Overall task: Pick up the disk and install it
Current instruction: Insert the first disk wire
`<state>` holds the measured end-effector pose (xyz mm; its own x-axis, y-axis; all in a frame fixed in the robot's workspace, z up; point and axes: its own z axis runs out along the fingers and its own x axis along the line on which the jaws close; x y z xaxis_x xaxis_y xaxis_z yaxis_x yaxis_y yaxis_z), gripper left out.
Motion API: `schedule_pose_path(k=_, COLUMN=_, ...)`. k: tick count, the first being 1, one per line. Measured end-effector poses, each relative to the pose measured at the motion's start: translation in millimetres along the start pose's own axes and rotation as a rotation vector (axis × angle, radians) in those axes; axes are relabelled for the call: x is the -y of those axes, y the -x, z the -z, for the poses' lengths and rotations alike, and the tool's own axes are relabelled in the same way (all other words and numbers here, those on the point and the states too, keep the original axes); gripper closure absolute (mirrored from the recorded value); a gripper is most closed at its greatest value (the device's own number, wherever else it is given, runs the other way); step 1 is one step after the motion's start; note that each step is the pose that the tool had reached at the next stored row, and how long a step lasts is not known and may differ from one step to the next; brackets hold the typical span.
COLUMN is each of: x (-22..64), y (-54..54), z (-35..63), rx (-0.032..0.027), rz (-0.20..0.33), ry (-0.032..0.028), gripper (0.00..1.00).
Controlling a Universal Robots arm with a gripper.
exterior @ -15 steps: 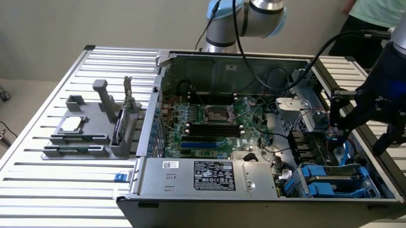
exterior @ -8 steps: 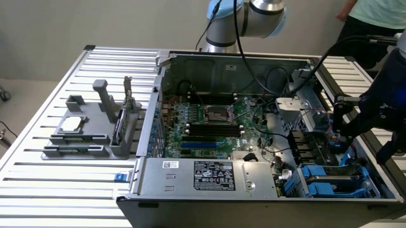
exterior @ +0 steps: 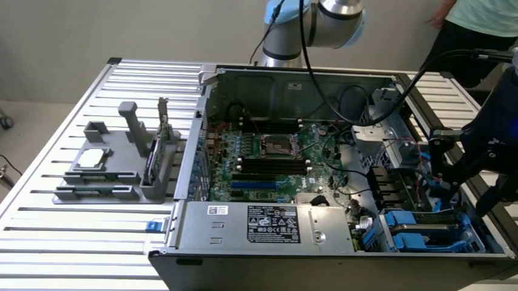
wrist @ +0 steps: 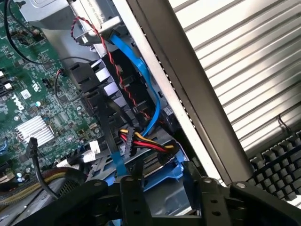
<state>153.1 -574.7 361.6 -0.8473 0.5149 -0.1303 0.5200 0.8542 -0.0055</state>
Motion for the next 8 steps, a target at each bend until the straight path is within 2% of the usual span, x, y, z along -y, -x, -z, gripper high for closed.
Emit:
schedule_pose_path(k=1, x=0.0, y=0.0, z=-0.1, rx=-0.0001, rz=-0.013, ry=-0.0016, gripper=0.63)
schedule_pose_path(k=3, x=0.2, y=0.0, z=-0.4, rx=-0.0003, rz=-0.039, ry=-0.0050, gripper=0.63)
schedule_pose_path(k=4, x=0.2, y=0.0, z=-0.5, rx=-0.0004, rz=-0.052, ry=-0.0067, gripper=0.69)
schedule_pose_path(k=8, x=0.2, y=0.0, z=-1.1, rx=-0.0007, rz=-0.110, ry=-0.0144, gripper=0.69)
